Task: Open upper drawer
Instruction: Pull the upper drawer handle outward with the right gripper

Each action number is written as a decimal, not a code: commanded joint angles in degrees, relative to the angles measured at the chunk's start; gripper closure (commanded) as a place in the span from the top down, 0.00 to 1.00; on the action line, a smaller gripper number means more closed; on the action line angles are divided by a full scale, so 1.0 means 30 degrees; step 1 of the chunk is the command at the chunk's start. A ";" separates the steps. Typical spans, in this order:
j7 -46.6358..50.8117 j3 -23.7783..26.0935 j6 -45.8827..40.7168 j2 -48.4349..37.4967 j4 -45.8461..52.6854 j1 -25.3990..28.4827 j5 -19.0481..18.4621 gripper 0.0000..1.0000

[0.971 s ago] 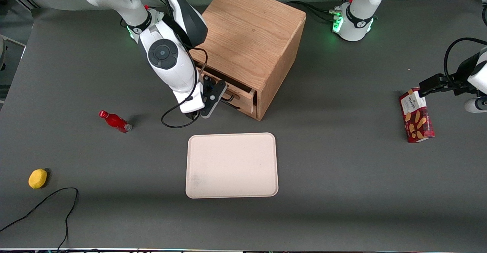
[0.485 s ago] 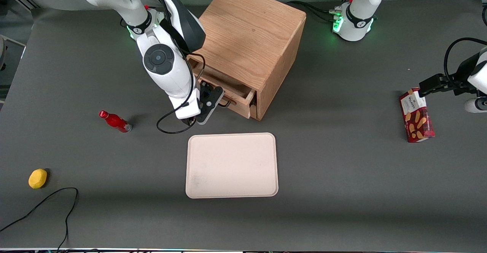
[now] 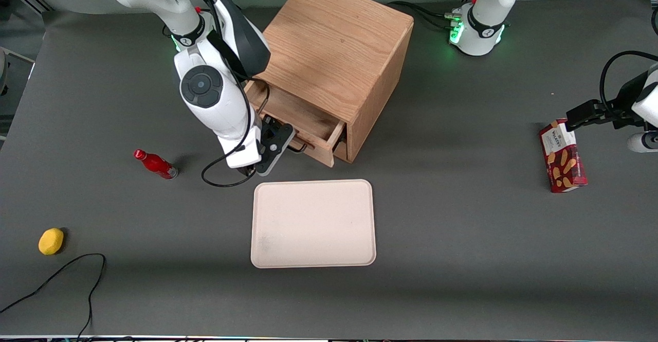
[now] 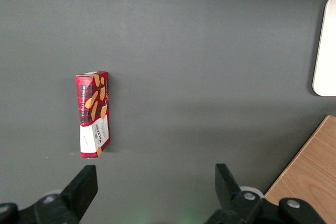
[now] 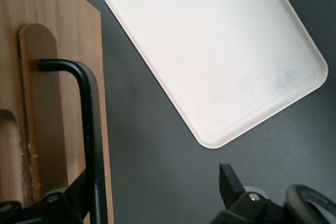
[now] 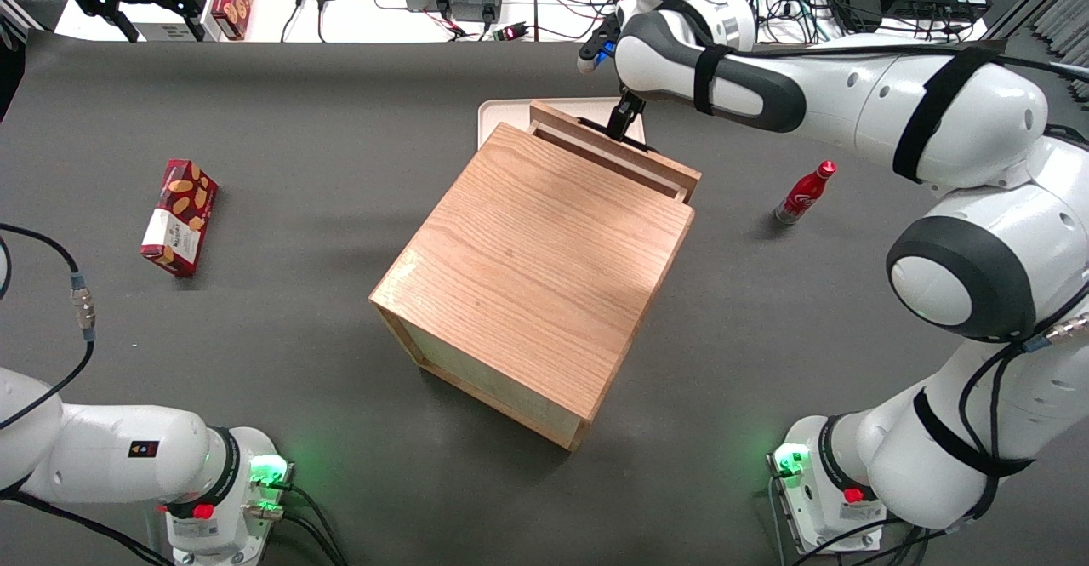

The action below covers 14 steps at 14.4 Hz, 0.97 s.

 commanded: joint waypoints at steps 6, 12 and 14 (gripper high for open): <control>-0.0627 0.0042 -0.1247 0.1762 0.2615 -0.1039 -0.0072 1.00; -0.0598 0.0013 -0.1601 0.2378 0.3294 -0.1449 -0.0072 1.00; -0.0598 -0.0104 -0.1601 0.2671 0.3673 -0.1741 -0.0072 1.00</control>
